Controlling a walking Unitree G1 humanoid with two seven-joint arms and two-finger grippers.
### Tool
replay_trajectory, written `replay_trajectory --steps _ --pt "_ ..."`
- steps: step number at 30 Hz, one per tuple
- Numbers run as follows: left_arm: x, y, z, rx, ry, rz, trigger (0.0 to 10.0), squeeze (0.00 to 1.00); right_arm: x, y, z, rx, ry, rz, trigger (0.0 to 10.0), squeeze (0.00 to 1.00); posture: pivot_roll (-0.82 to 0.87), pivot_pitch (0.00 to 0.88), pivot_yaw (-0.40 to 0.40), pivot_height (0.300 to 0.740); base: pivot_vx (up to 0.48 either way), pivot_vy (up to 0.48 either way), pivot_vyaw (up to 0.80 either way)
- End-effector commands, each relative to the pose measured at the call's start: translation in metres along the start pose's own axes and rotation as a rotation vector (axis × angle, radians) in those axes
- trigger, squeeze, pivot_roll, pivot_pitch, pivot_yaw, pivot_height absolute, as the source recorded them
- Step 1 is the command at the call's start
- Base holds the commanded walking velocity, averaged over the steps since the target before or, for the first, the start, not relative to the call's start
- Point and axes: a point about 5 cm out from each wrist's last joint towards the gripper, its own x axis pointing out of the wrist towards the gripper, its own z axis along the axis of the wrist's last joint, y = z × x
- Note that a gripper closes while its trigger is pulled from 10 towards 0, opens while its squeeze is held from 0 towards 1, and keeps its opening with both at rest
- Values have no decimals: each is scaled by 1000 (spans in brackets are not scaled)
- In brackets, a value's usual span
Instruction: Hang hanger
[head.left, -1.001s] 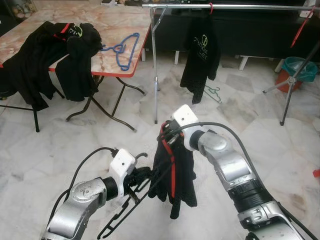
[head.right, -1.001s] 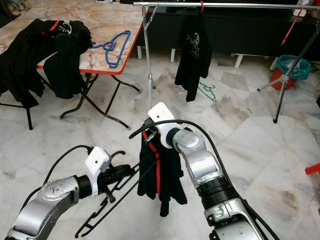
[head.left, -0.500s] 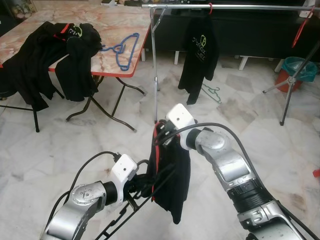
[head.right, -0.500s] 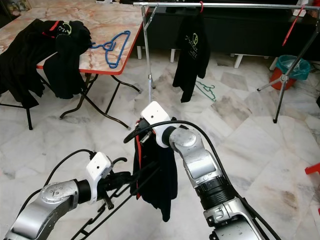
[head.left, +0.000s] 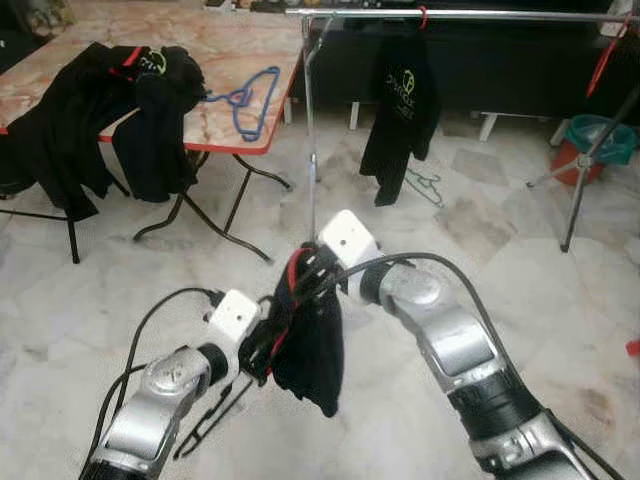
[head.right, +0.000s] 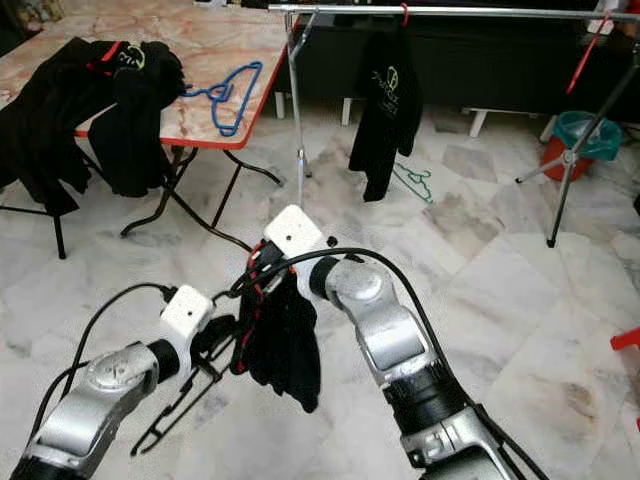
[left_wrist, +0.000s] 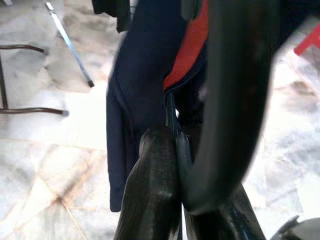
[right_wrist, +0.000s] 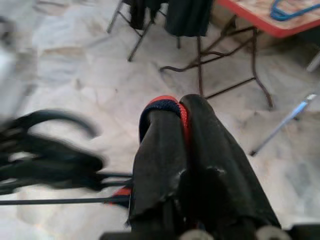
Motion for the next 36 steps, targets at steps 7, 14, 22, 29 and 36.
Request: replay_trajectory --steps 7,14,22,29,36 --pt "2 5 0 -15 -10 39 10000 0 -4 27 9 10 -33 101 10000 0 42 89 -26 740 0 0 0" --pt "3 0 -1 -9 -28 12 10000 0 -9 40 23 30 -75 173 10000 0 40 91 -25 740 0 0 0" --pt "4 -2 8 -64 -102 3 10000 0 -19 58 30 25 -133 320 10000 0 36 100 -29 740 0 0 0" --pt "2 5 29 -160 -265 58 10000 0 -29 51 27 43 -136 310 10000 0 34 101 -35 740 0 0 0" --pt "0 1 39 -206 -328 3 10000 0 -42 23 16 160 -150 208 10000 0 28 104 -37 740 0 0 0"
